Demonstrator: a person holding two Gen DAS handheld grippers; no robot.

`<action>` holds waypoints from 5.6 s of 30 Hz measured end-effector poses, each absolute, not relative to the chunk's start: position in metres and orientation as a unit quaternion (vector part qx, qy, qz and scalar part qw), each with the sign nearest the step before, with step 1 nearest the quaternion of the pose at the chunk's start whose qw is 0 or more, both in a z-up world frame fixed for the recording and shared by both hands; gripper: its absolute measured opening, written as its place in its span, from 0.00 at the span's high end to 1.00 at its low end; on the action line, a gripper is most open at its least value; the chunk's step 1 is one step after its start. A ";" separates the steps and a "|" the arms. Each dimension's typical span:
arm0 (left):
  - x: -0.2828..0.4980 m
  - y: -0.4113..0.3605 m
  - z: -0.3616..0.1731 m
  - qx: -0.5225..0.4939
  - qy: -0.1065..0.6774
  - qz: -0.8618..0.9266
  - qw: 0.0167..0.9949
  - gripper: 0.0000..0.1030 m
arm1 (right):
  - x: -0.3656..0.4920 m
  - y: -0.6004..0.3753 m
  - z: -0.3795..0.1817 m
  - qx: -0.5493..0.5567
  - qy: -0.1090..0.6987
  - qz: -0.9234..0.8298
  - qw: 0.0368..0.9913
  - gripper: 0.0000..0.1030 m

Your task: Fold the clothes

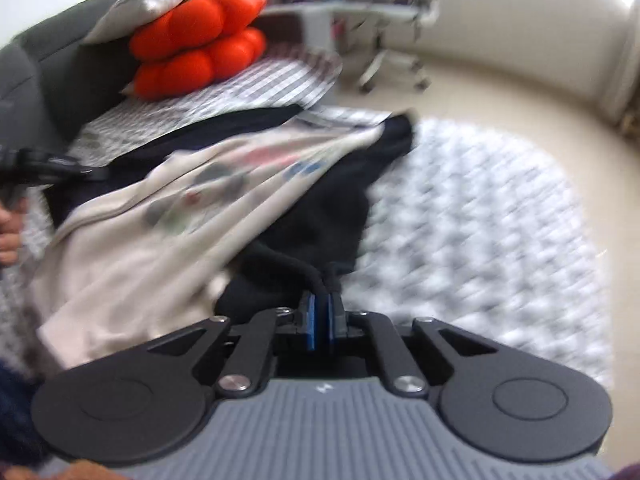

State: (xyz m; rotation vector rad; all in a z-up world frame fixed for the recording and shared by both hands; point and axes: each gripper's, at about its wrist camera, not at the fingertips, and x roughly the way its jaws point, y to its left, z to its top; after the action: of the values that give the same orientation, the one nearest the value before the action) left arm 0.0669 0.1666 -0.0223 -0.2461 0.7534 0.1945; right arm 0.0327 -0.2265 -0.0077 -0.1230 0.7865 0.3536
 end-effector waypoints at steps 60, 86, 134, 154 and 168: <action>0.054 0.148 0.025 0.026 0.291 0.146 0.945 0.29 | 0.092 -0.245 0.030 -0.093 0.270 0.008 0.958 0.82; -0.022 0.148 -0.023 -0.118 0.388 -0.001 0.914 0.60 | -0.002 -0.258 -0.024 0.034 0.417 0.190 0.888 0.60; 0.071 0.113 0.010 0.023 0.371 -0.042 0.928 0.83 | 0.102 -0.251 0.018 -0.145 0.250 0.214 0.933 0.55; 0.275 0.057 -0.055 0.112 0.367 -0.141 0.912 0.19 | 0.289 -0.208 -0.048 -0.121 0.352 0.328 0.868 0.64; 0.280 0.044 -0.023 0.081 0.305 -0.066 0.947 0.92 | 0.277 -0.166 -0.021 -0.284 0.177 0.214 0.918 0.99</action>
State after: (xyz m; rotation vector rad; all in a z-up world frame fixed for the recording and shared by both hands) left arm 0.2800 0.0440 -0.0230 0.1640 0.6218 -0.1346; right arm 0.2767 -0.1659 -0.0208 -0.5848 0.3638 0.4395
